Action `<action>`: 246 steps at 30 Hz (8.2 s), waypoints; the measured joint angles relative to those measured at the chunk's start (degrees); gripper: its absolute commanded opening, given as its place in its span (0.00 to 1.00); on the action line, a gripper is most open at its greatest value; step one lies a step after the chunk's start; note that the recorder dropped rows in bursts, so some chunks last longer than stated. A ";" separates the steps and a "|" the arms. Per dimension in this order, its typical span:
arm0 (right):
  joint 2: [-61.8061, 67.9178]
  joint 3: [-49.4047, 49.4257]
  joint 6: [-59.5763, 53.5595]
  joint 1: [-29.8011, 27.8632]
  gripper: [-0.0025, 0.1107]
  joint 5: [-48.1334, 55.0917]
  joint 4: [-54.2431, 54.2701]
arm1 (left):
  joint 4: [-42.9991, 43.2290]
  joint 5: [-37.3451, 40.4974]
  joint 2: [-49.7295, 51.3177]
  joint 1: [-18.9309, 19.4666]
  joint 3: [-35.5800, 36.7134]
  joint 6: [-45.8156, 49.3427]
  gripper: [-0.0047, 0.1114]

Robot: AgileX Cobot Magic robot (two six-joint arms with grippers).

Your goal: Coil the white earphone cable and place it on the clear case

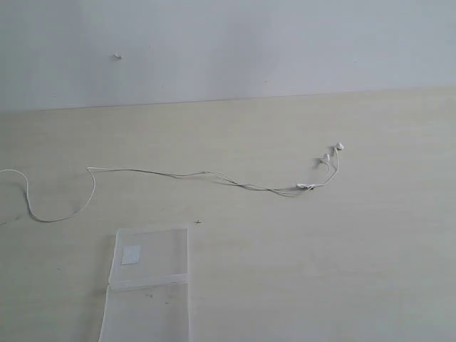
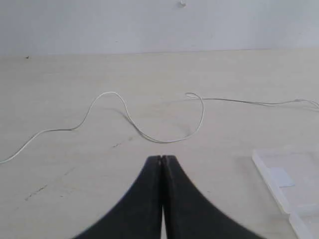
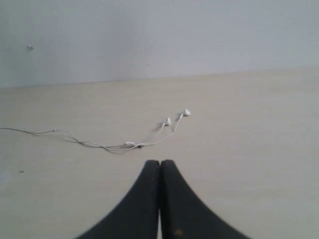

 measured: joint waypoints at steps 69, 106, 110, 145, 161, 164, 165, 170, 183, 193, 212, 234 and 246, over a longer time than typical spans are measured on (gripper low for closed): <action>0.00 0.00 -0.35 0.00 0.02 -0.45 -0.78 | -4.25 38.86 111.33 -5.24 -92.79 28.74 0.40; 0.00 0.00 -0.35 0.00 0.02 -0.45 -0.78 | 3.05 44.48 134.35 -9.89 -110.95 17.39 0.46; 0.00 0.00 -0.35 0.00 0.02 -0.45 -0.78 | 2.59 44.48 134.58 -9.89 -111.05 16.98 0.46; 0.00 0.00 -0.35 0.00 0.02 -0.45 -0.78 | 2.40 39.50 137.07 -10.00 -111.16 17.11 0.46; 0.00 0.00 -0.35 0.00 0.02 -0.56 -0.78 | 11.56 43.53 136.14 -10.00 -111.75 13.11 0.46; 0.00 0.00 -0.35 0.00 0.02 -0.56 -0.78 | 11.56 44.82 136.71 -10.00 -111.75 13.11 0.46; 0.00 0.00 -0.35 0.00 0.02 -0.56 -0.78 | 11.56 45.06 137.16 -10.00 -111.75 13.11 0.46; 0.00 0.00 -0.35 0.00 0.02 -0.56 -0.78 | 11.56 45.41 138.54 -10.00 -111.75 13.11 0.46; 0.00 0.00 -0.35 0.00 0.02 -0.56 -0.78 | 10.13 47.05 138.54 -10.00 -111.75 13.11 0.46; 0.00 0.00 -0.35 0.00 0.02 -0.56 -0.78 | 8.41 48.09 138.54 -10.00 -111.75 13.11 0.45; 0.00 0.00 -0.35 0.00 0.02 -0.56 -0.78 | 5.42 48.95 138.54 -10.00 -111.75 11.85 0.04; 0.00 0.00 -0.35 0.00 0.02 -0.56 -0.78 | 2.56 43.58 127.99 -10.00 -111.75 14.08 0.04; 0.00 0.00 -0.35 0.00 0.02 -0.56 -0.78 | -1.34 46.99 112.00 -6.40 -111.75 14.42 0.04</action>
